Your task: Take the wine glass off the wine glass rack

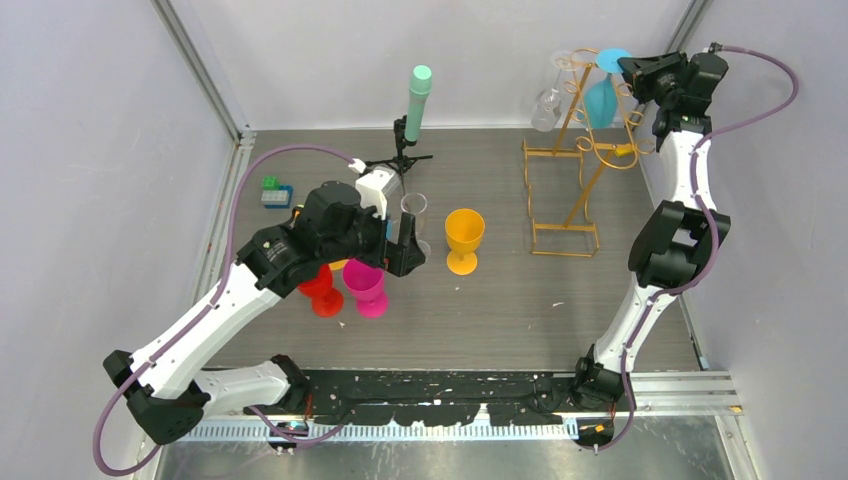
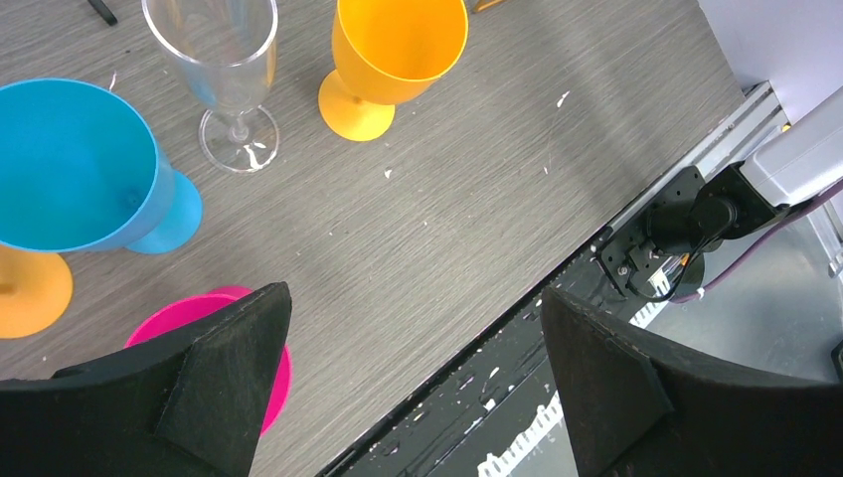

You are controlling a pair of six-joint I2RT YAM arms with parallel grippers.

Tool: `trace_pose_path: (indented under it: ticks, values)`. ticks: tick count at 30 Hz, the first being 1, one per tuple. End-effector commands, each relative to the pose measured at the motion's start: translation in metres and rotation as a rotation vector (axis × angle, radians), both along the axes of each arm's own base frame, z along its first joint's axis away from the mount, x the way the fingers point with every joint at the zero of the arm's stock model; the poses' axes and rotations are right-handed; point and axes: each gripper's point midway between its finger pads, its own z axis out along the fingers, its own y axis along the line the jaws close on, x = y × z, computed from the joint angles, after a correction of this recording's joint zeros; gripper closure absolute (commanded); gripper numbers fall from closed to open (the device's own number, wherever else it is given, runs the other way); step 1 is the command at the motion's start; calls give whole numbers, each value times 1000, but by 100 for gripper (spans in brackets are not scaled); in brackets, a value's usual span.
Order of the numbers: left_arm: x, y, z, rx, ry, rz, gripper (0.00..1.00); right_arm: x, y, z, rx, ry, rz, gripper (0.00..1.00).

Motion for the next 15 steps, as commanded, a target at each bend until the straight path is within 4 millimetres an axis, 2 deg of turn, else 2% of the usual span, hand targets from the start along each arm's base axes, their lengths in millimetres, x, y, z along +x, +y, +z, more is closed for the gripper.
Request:
trace_pose_path:
  ticks: [1,5,8,12,14,15]
  values:
    - [0,2,11,-13,-34,6,0,-6,-7,28,-38,-65,-67,83]
    - [-1,4,11,-14,-34,7,0,-9,-13,33,-70,-64,-103,80]
    - [-1,4,9,-11,-31,7,0,-9,-13,38,-85,-66,-106,72]
    - [-1,4,9,-10,-31,8,0,-9,-13,31,-87,-32,-102,66]
    - [-1,4,9,-11,-31,7,0,-10,-13,30,-89,-28,-101,66]
    - [-1,4,9,-10,-29,8,0,-10,-13,30,-90,-29,-101,70]
